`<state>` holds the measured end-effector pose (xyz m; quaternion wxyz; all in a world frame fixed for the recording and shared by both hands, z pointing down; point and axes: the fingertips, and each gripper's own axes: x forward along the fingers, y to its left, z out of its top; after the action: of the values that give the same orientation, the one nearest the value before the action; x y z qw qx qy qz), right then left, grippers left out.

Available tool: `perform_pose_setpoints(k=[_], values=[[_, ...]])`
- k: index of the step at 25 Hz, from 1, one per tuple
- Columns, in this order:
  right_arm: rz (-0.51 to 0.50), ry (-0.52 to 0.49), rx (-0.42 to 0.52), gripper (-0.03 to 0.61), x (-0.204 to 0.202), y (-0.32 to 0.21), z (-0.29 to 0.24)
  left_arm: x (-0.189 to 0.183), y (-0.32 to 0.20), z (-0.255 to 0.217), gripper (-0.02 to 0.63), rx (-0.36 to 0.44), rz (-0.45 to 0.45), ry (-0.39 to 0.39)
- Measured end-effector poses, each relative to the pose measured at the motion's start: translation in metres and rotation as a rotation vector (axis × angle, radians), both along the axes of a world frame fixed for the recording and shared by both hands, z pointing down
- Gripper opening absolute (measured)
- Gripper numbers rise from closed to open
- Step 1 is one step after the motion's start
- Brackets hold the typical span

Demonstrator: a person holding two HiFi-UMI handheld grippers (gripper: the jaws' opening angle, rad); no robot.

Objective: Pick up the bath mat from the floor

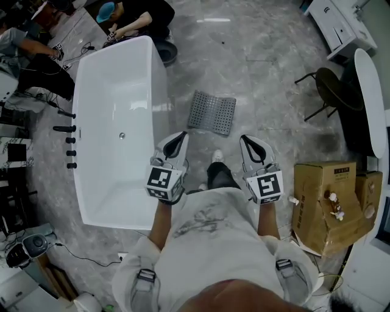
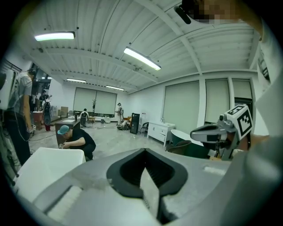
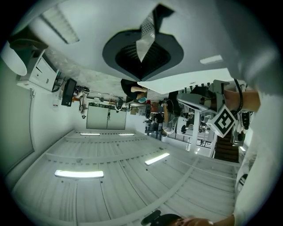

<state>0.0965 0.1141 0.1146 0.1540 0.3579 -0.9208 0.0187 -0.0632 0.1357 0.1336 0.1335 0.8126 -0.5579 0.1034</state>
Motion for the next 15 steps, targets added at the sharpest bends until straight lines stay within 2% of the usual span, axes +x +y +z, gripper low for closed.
perform_pose_setpoints(k=[7,15], values=[[-0.028,0.000,-0.023,0.002,0.015,-0.076,0.005,0.005,-0.072,-0.005,0.002,-0.007,-0.034,-0.022],[-0.064,-0.014,-0.071,0.002,0.016,-0.122,0.021,0.009,-0.113,0.007,0.002,-0.052,-0.055,-0.045]])
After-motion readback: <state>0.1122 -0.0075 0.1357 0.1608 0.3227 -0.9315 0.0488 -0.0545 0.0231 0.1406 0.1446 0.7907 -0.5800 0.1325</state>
